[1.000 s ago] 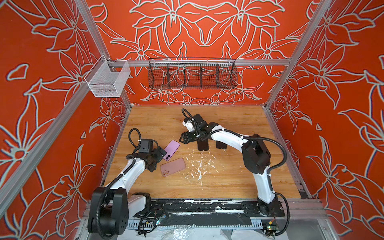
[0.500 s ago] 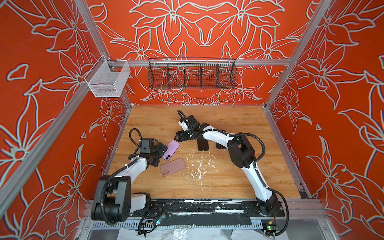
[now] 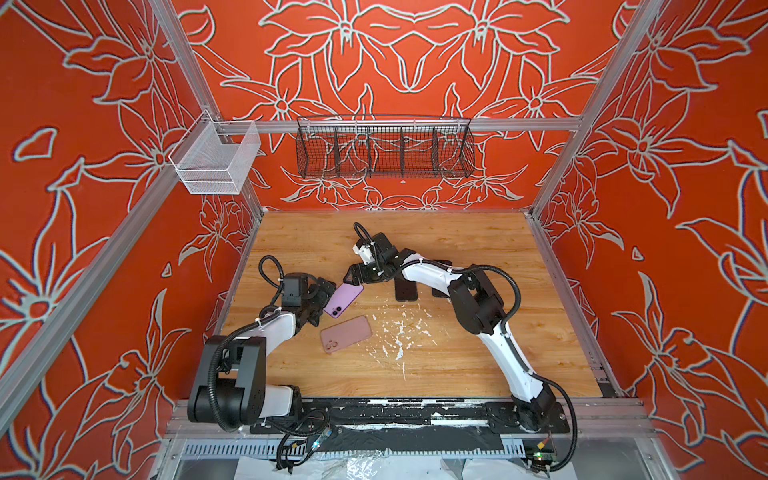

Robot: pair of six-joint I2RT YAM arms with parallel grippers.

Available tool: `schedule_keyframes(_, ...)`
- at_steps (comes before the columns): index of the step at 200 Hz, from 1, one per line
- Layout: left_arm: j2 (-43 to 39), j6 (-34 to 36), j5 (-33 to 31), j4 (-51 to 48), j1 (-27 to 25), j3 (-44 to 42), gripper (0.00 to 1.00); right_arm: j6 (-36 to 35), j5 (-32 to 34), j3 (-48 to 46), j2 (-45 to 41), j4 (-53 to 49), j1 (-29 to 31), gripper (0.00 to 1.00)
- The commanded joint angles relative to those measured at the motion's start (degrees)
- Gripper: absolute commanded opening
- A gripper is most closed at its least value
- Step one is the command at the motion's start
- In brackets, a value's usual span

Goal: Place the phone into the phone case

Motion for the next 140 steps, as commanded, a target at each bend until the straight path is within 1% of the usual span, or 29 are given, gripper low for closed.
schedule_keyframes(1,2.95,-1.4,1.57,1.3,0.43,-1.53,0.98,3.29,-2.11,-5.61,-0.98,2.2,0.33,0.79)
schedule_keyframes(31,6.3,-1.76,4.91,4.32,0.39,-0.3,0.98,5.65,-2.92,-14.0,-5.84,7.04,0.41,0.79)
schedule_keyframes(58,10.19,-1.07,10.79,3.97,0.26,2.96,0.98,7.01,-2.9,-21.18,-10.93,10.21,0.43,0.79)
schedule_keyframes(71,11.74,-2.07,12.62,5.79,-0.13,3.16,0.98,7.53,-2.87,-23.78,-13.14,11.17,0.36,0.79)
schedule_keyframes(88,12.62,-2.84,13.85,8.06,-0.97,2.96,0.98,8.23,-2.7,-26.71,-15.62,11.8,0.39,0.79)
schedule_keyframes(109,12.75,-1.76,14.33,7.6,-2.05,3.62,0.98,8.89,-2.28,-29.43,-18.48,12.62,0.41,0.79)
schedule_keyframes(140,11.14,1.22,15.32,3.61,-2.53,5.11,0.98,9.05,-0.82,-30.85,-21.15,11.91,0.38,0.79)
